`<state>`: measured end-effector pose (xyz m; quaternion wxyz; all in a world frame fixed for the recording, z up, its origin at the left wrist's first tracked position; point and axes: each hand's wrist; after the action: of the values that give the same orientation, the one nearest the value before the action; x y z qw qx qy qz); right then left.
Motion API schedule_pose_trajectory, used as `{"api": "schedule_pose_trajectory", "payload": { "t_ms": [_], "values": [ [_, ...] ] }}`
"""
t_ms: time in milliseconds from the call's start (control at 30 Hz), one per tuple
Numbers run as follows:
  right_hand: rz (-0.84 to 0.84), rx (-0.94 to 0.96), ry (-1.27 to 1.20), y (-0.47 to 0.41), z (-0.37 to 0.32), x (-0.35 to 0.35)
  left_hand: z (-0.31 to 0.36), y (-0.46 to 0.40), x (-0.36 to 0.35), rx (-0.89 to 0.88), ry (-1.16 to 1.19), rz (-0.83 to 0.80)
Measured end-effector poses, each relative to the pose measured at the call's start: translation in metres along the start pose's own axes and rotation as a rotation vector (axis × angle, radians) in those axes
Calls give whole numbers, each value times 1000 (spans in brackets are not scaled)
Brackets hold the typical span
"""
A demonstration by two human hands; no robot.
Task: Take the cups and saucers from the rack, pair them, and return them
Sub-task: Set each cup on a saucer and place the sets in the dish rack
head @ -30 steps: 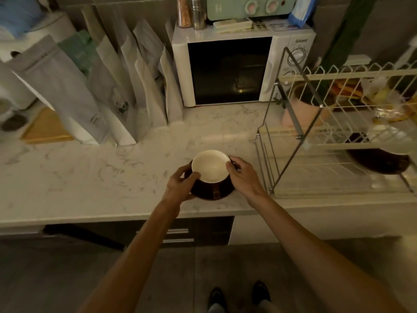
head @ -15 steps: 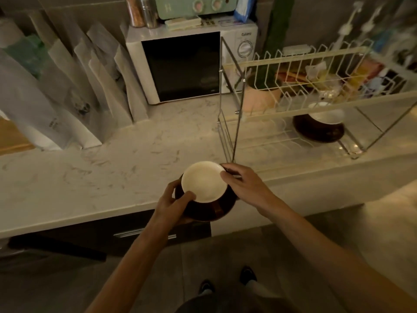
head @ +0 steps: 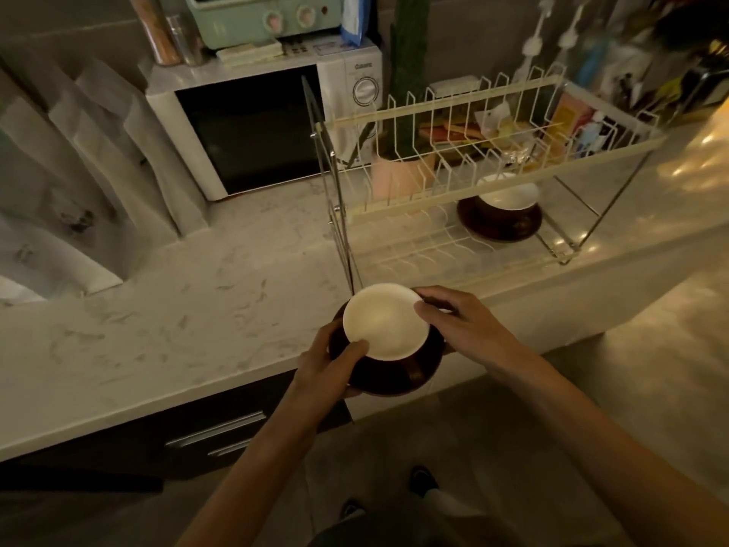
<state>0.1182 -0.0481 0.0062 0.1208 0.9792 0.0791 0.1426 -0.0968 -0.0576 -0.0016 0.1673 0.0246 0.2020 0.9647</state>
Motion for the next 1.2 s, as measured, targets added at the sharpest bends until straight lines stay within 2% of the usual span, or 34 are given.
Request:
{"api": "schedule_pose_trajectory", "payload": {
  "t_ms": [433,633,900,1000,1200],
  "values": [
    [74,19,-71,-24,2,75,34,-54,-59,-147,-38,-55],
    [142,14,-92,-55,4,94,47,-89,-70,-129,-64,58],
    [200,12,-72,-116,12,91,67,-133,-67,-60,41,245],
    [169,-14,-26,-136,16,87,71,-145,-64,-37,43,306],
    [141,44,-122,-151,16,79,72,-162,-61,-41,48,397]
  ]
}}
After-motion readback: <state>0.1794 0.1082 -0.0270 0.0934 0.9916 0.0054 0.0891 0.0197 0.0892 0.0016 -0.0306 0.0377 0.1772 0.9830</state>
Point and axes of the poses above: each hand's wrist, its own y-axis away from the middle knuckle, its own x-axis out of the back of the hand, z = x × y, and after that the axes turned 8 degrees about -z, right-handed
